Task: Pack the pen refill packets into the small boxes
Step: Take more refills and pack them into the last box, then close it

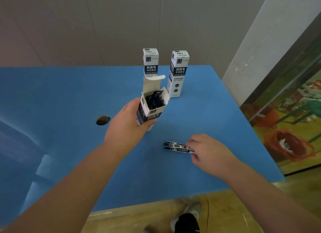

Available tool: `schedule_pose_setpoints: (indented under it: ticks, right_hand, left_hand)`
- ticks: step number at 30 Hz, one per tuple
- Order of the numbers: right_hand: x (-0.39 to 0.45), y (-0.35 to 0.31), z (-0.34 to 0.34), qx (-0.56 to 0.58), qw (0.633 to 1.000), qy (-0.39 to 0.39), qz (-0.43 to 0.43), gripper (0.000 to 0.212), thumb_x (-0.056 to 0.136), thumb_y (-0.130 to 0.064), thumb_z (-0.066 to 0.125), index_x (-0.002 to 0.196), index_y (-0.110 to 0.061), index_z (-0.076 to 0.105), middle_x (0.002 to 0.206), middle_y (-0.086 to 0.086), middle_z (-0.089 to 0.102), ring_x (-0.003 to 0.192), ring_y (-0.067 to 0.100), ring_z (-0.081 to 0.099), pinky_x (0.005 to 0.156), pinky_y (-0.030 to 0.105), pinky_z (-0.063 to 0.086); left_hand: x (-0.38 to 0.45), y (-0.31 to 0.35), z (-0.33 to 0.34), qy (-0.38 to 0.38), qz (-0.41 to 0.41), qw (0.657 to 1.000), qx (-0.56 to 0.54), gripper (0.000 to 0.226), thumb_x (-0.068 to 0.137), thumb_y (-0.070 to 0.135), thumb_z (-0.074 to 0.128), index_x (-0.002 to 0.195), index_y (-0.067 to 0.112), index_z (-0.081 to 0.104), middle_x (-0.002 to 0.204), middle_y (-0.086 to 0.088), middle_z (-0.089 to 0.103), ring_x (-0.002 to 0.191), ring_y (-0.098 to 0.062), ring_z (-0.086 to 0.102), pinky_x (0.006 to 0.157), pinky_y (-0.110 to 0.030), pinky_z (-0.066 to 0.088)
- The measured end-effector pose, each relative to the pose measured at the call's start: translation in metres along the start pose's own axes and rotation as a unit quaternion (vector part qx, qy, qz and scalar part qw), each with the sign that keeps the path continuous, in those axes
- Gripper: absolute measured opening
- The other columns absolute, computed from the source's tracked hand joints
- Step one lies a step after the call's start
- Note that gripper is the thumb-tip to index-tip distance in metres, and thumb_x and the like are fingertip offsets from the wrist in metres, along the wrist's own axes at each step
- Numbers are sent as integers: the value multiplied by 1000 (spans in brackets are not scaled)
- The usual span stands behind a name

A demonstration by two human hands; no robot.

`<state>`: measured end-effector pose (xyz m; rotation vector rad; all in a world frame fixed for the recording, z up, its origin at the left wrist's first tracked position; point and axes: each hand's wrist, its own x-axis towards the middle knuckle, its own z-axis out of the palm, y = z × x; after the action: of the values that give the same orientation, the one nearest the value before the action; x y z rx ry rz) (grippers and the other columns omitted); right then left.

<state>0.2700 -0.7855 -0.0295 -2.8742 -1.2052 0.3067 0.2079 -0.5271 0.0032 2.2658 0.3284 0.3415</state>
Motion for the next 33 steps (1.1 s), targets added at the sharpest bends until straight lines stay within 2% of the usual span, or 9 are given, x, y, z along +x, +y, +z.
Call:
schedule_pose_setpoints:
  ticks: [4, 7, 10, 16, 20, 23, 26, 30, 33]
  right_hand:
    - [5, -13, -2, -73, 997, -10, 20, 25, 87, -5, 57, 108, -18, 60, 112, -1, 53, 106, 22, 54, 74, 30, 39]
    - [10, -19, 0, -101, 994, -4, 47, 27, 87, -8, 59, 112, -18, 59, 113, 2, 55, 107, 23, 55, 82, 31, 41]
    - [11, -20, 3, -76, 995, 10, 64, 19, 91, -15, 55, 109, -18, 62, 109, 1, 57, 105, 24, 57, 85, 33, 44]
    - [5, -20, -1, -74, 996, -3, 51, 15, 94, -14, 51, 103, -18, 62, 107, 0, 54, 102, 23, 55, 72, 31, 40]
    - [0, -26, -2, -91, 995, -29, 41, 16, 91, -9, 57, 103, -19, 61, 109, -1, 51, 103, 21, 53, 66, 31, 36]
    - [0, -26, -3, -88, 994, -36, 47, 16, 89, -4, 57, 93, -20, 56, 98, -1, 49, 99, 21, 55, 66, 32, 35]
    - [4, -22, -3, -72, 995, -30, 54, 18, 90, -5, 54, 82, -21, 48, 88, -2, 44, 94, 24, 58, 64, 34, 39]
    - [8, -19, -12, 0, 997, -31, 77, 14, 92, -19, 52, 81, -19, 60, 89, 2, 55, 88, 26, 59, 68, 36, 50]
    - [9, -13, -25, 89, 989, -17, 117, 22, 87, -24, 58, 67, -19, 52, 75, 2, 55, 73, 25, 58, 61, 37, 46]
  left_hand:
    - [-1, 1, 1, 0, -1, 1000, -2, 49, 87, 35, 75, 126, 47, 49, 116, 24, 57, 106, -5, 56, 88, -29, 48]
    - [-1, 3, 1, -1, 0, 1000, -7, 47, 87, 34, 75, 121, 51, 48, 112, 27, 55, 104, -4, 56, 85, -28, 47]
    - [-1, 2, 2, -1, -5, 1000, -11, 45, 87, 35, 75, 120, 51, 48, 114, 25, 58, 105, -5, 57, 85, -30, 48]
    - [-2, 0, 3, 7, -6, 1000, -9, 48, 87, 36, 75, 126, 45, 50, 116, 23, 57, 106, -7, 57, 87, -30, 48]
    - [-4, 0, 3, 9, -1, 1000, -6, 48, 87, 35, 75, 127, 45, 50, 119, 23, 57, 110, -6, 56, 92, -34, 51]
    - [-4, 0, 3, 10, -1, 1000, -8, 49, 87, 35, 74, 128, 45, 50, 121, 22, 59, 112, -6, 56, 96, -38, 52]
    - [-4, 2, 4, 9, 2, 1000, 0, 50, 87, 35, 74, 130, 43, 50, 123, 22, 58, 113, -7, 57, 95, -38, 52]
    - [-6, 4, 4, 11, 3, 1000, 0, 51, 87, 34, 75, 131, 43, 50, 121, 23, 57, 113, -8, 57, 94, -36, 51]
    - [-6, 4, 5, 11, 5, 1000, 0, 51, 88, 34, 75, 132, 42, 50, 122, 22, 58, 113, -8, 57, 94, -36, 52]
